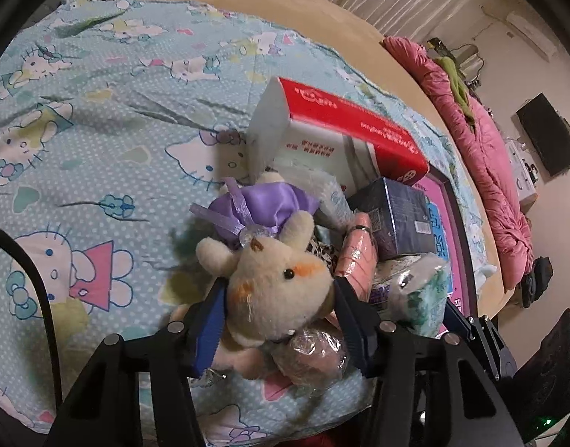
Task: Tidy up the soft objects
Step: 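Grasp the cream plush bunny with the left tool while the right tool grasps the Flower tissue pack, then carry the plush bunny with the left tool while the right tool carries the tissue pack to the pink tray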
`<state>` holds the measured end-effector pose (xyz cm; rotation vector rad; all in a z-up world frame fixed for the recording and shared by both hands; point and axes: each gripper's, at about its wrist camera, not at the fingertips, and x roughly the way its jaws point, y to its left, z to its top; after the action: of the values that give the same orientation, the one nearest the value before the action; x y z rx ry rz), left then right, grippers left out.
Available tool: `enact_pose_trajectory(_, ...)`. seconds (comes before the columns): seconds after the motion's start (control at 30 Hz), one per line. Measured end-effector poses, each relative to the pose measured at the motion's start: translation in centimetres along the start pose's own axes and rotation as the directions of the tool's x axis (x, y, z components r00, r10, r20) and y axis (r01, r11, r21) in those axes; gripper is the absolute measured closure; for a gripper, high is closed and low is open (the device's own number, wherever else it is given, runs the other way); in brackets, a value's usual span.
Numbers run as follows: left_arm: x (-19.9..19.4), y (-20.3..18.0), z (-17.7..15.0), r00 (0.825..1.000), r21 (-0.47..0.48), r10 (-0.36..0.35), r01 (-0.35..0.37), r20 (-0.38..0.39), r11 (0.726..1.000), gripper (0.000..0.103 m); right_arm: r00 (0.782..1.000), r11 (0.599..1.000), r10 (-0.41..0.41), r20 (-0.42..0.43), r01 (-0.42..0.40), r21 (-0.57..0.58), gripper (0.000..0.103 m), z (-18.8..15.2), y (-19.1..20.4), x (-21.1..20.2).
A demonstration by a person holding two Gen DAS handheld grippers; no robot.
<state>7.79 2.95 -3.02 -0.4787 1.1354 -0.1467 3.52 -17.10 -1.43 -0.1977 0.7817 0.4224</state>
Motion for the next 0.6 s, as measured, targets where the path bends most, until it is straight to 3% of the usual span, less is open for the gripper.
enact_pose_trajectory(0.33,-3.4,-0.7,-0.2,0.996,0.043,0.017,-0.02,0.087,0.999,0.047,0.998,0.999,-0.006,0.069,0.002,0.052,0.051,0.2,-0.8,-2.4)
enact_pose_trajectory(0.6,-6.2,-3.7,-0.2,0.987,0.118,0.014,-0.033,0.16,0.992,0.047,0.99,0.993,-0.039,0.133,0.024,0.115,0.051,0.3,-2.6,-4.6)
